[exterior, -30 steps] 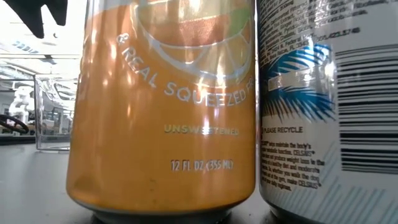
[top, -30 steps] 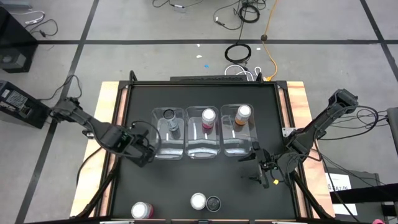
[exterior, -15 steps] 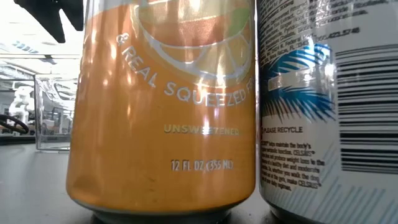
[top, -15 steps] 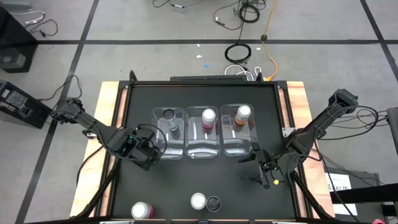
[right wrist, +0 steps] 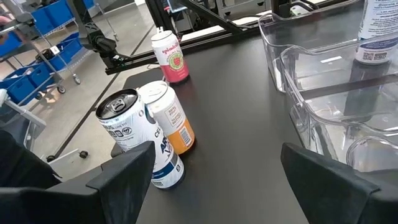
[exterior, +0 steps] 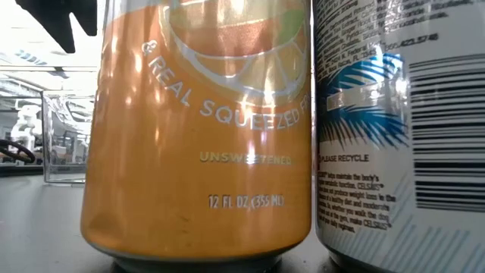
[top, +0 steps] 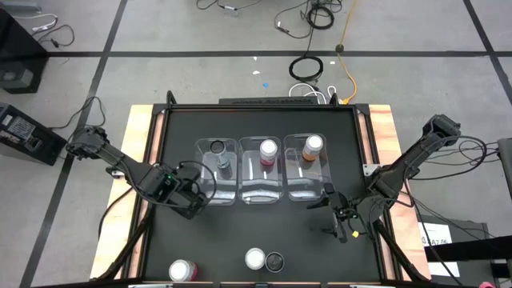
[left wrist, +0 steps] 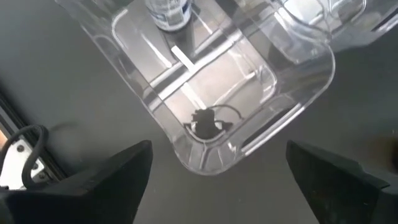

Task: Sort soda cans
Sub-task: Put the pink soda can into the center transparent bin

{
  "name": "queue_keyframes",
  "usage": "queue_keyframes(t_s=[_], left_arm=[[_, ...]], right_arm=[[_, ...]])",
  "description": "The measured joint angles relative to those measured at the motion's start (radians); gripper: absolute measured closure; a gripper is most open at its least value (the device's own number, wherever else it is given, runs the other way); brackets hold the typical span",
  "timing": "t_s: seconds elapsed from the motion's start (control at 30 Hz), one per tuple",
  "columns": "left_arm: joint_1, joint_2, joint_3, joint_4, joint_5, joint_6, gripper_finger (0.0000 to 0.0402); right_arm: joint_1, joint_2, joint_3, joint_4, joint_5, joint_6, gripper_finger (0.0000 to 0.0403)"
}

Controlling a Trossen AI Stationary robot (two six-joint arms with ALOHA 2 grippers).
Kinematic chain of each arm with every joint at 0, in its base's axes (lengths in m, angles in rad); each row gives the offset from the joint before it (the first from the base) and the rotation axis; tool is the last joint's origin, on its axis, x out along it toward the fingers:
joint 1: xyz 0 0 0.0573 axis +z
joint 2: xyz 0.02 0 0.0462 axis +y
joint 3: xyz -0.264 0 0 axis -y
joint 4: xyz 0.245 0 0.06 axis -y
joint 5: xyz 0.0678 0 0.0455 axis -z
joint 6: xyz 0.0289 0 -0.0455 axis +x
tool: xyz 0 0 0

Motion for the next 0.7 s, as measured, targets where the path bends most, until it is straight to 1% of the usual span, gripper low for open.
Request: queue_keyframes(t_s=[0.1, 0.3, 0.53, 0.63, 0.7], left_arm=[[0.000, 0.000, 0.000, 0.003, 0.016, 0.000, 0.0005], [0.000, 0.000, 0.000, 0.015, 0.021, -0.005, 0.0007], [-0.010, 0.000, 0.000, 0.158, 0.087, -0.006, 0.0007], [-0.027, 0.000, 0.000, 0.158, 0.130, -0.053, 0.0007], [-0.045, 0.000, 0.000, 0.148, 0.137, -0.127, 0.0008]], right_arm=[[0.000, 0.000, 0.000, 0.000, -0.001, 0.000, 0.0062], [0.000, 0.000, 0.000, 0.000, -0.027, 0.001, 0.0062], [0.000, 0.000, 0.000, 0.000, -0.052, 0.008, 0.0062], [0.000, 0.000, 0.000, 0.000, -0.052, 0.010, 0.0062], [0.000, 0.000, 0.000, 0.000, -0.052, 0.013, 0.0062]])
